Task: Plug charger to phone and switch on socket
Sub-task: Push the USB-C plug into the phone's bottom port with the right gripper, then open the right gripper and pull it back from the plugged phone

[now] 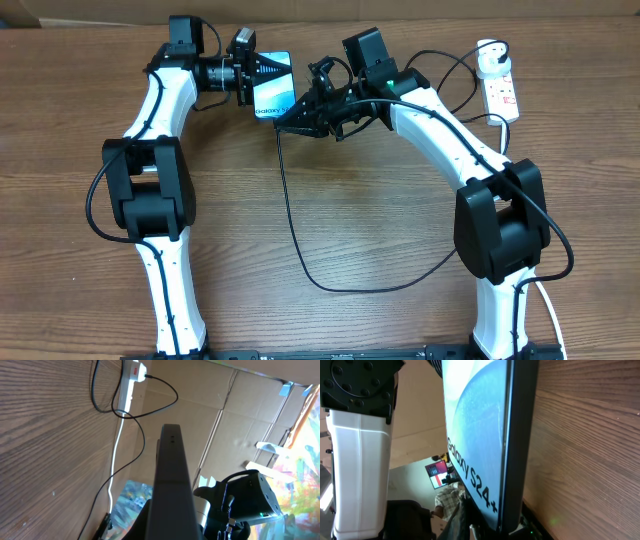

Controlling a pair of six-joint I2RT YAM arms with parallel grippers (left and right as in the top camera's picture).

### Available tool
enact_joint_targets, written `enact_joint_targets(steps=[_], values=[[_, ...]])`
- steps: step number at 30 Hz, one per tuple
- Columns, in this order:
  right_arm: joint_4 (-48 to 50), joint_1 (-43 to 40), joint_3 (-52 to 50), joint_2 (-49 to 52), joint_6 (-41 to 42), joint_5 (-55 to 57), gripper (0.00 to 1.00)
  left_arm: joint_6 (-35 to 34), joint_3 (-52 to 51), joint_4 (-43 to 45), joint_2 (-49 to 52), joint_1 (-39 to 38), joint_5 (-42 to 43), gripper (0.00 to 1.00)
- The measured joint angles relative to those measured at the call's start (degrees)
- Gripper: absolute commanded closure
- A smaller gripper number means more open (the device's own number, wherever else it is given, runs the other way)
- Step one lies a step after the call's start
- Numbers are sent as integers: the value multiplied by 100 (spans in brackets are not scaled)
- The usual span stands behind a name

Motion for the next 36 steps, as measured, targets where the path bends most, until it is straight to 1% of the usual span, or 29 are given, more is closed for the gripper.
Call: enact_joint_targets(steps=[6,8,14,20,22,28,30,32,36], values=[[2,2,0,-2,2,35,95,4,4,-2,0,0,-26,96],[-2,2,0,-2,2,35,87,4,4,-2,0,0,-33,96],[13,-4,0,-2,-90,31,72,46,9,-39,0,4,-92,96],[122,-199,0,0,-256,138,60,42,9,-116,0,24,273,96],[66,-297,0,0,-321,138,59,42,9,-116,0,31,319,96],[-186,-579,0,-7,-584,120,50,72,9,-39,0,68,385,96],[-382,-682,0,-24,-732,122,43,229,9,-37,0,68,398,96],[-656,-807,-2,-61,-951,125,39,457,9,-42,0,72,413,96],[-1333,-1086,0,-160,-1508,181,35,1091,9,-133,0,72,428,96]])
